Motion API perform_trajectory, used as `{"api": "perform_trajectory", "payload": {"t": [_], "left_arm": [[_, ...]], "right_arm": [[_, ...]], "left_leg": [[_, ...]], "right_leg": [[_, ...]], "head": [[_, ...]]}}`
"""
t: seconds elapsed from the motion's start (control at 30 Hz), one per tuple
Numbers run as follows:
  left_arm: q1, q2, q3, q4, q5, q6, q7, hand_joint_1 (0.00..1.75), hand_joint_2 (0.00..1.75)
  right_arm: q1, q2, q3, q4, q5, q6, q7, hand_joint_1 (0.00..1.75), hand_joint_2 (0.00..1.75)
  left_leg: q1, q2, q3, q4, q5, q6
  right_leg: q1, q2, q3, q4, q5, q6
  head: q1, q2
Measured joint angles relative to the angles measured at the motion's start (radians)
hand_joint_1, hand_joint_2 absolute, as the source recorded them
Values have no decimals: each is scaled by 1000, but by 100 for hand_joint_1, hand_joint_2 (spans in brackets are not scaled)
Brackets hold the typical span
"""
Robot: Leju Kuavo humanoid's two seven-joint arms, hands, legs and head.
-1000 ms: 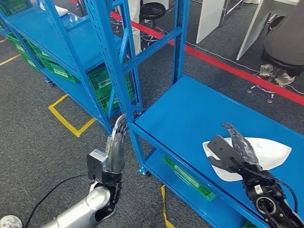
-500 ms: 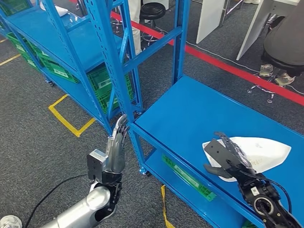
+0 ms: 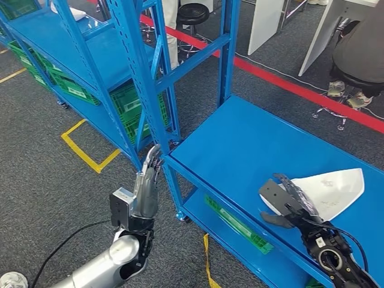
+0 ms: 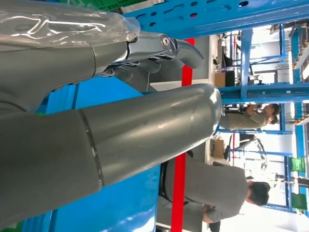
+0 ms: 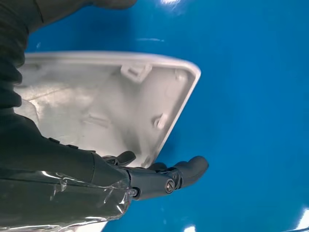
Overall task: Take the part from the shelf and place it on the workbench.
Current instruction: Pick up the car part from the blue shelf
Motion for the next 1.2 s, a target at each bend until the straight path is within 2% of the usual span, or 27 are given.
{"api": "perform_trajectory", "payload": {"t": [0.33, 0.9, 1.13, 1.2], "left_arm": [[-3, 0, 0, 0, 1, -2, 0, 0, 0], [-12, 0, 0, 0, 14, 10, -12, 0, 0], [-12, 0, 0, 0, 12, 17, -12, 0, 0], [-12, 0, 0, 0, 12, 19, -12, 0, 0]], "right_arm": [[-9, 0, -8, 55, 7, -6, -13, 0, 175], [-62, 0, -17, 197, -15, -7, -98, 0, 175], [-74, 0, -20, 209, -23, -17, -99, 0, 175], [-77, 0, -20, 212, -23, -16, -98, 0, 87]], "left_leg": [[0, 0, 0, 0, 0, 0], [0, 0, 4, 0, 0, 0], [0, 0, 4, 0, 0, 1], [0, 0, 4, 0, 0, 1]], "right_leg": [[0, 0, 1, 0, 0, 0], [0, 0, 6, -3, 2, 2], [0, 0, 7, -4, 3, 3], [0, 0, 7, -4, 3, 3]], "head": [[0, 0], [0, 0], [0, 0], [0, 0]]}}
